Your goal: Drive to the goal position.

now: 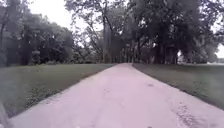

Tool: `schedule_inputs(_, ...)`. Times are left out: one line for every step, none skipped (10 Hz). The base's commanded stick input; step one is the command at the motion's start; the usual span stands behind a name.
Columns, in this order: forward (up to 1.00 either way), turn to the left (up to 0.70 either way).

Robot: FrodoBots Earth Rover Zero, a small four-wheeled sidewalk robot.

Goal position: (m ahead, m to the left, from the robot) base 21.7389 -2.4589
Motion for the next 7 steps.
schedule_inputs(0.7, 0.0)
schedule_inputs(0.7, 0.0)
schedule_inputs(0.7, 0.0)
schedule_inputs(0.7, 0.0)
schedule_inputs(0.7, 0.0)
schedule_inputs(0.7, 0.0)
schedule_inputs(0.7, 0.0)
